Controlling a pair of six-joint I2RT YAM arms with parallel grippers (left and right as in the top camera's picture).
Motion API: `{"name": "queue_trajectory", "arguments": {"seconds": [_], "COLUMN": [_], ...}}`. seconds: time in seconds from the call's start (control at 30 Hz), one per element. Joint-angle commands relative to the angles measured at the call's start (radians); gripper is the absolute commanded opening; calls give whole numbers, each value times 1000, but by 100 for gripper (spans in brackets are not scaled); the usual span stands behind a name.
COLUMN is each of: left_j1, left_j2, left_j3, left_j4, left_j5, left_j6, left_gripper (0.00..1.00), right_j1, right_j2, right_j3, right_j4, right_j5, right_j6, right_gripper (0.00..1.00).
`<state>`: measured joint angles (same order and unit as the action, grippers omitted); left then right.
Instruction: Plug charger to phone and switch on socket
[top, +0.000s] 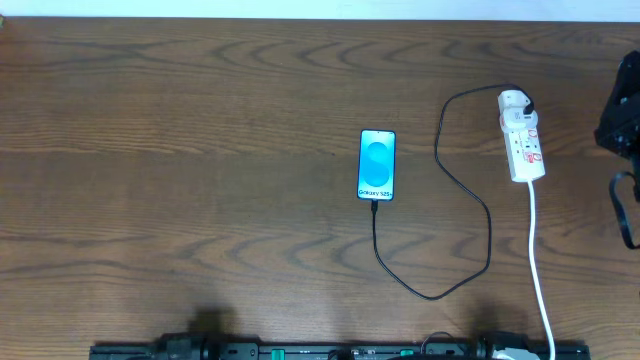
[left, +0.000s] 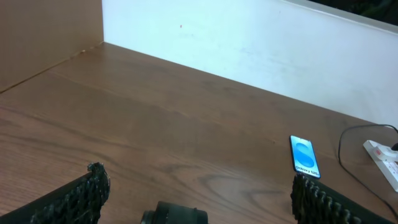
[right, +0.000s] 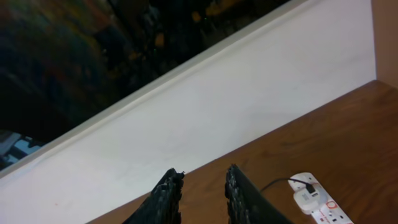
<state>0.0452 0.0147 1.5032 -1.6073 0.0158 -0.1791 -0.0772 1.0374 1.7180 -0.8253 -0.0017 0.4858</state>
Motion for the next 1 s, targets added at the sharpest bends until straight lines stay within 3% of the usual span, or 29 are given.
{"name": "queue_trajectory", "arguments": {"seconds": [0.0,0.23,0.53,0.97], "left_j1": [4,4,4,4], "left_j2": [-11,-11,-11,-11], "left_j3": [5,5,-53,-489], "left_j4": [-37,-30,122,494], "left_j5": [-10,-10,-10,-9], "left_j6": [6,6,6,6], "left_gripper": [95,95,95,95], "right_j1": [16,16,32,41], "right_j2": [-39,-89,-111,-113], "right_j3": [2,2,2,2], "right_j4": [-1,-2,-1,-1], "right_j5": [35,63,64,106], "right_j6": [-16,-16,-16,-16], "right_gripper": [24,24,25,27]}}
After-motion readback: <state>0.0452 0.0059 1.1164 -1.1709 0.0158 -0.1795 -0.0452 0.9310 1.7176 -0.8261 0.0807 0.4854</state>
